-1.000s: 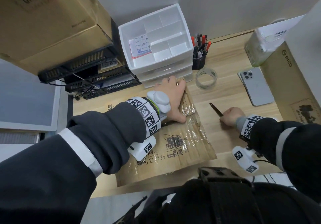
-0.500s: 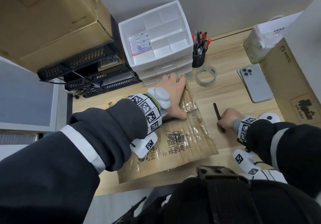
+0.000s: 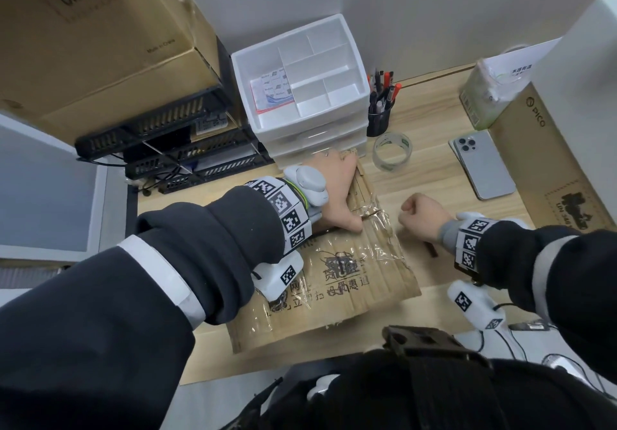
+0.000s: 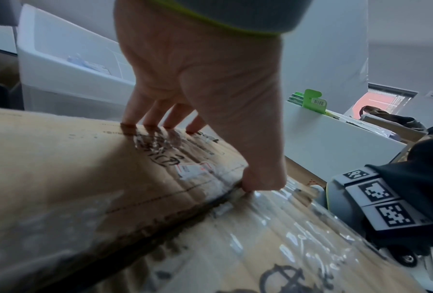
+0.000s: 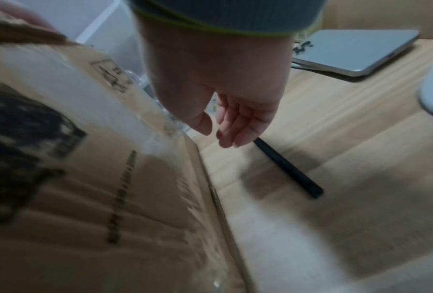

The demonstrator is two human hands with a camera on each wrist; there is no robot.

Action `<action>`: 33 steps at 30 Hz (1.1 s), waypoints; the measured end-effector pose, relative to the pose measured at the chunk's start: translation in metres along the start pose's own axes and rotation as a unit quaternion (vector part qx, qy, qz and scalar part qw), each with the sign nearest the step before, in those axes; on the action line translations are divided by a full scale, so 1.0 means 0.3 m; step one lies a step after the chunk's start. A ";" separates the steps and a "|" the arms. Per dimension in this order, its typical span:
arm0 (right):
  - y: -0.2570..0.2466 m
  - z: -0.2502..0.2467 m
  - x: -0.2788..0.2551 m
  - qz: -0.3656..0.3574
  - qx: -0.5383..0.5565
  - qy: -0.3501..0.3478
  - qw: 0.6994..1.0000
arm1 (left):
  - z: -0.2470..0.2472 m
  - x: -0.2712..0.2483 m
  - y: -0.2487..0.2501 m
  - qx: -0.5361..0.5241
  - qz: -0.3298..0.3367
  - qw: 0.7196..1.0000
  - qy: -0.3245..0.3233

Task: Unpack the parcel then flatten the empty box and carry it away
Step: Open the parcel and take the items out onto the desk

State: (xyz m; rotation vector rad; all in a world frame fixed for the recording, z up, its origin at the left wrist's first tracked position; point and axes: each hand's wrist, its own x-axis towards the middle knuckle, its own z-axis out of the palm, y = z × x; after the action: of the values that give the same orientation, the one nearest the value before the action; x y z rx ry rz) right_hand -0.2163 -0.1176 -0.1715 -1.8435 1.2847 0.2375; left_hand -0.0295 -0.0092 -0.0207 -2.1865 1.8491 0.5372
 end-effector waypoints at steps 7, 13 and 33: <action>-0.203 -0.075 -0.104 -0.094 0.120 -0.067 0.986 | -0.013 -0.022 0.008 -0.013 0.038 0.999 -0.024; -0.265 -0.114 -0.148 -0.139 0.165 -0.065 0.974 | -0.005 -0.049 0.012 -0.033 0.067 0.997 -0.029; -0.371 -0.147 -0.157 -0.258 -0.019 -0.066 0.964 | -0.122 -0.203 -0.145 0.009 0.037 0.999 -0.011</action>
State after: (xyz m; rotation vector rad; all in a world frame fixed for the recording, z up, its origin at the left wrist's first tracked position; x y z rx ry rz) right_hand -0.1574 -0.1058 -0.0578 -2.0849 0.6774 0.0985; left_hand 0.0094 0.0388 0.0351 -2.0996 1.9211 0.5553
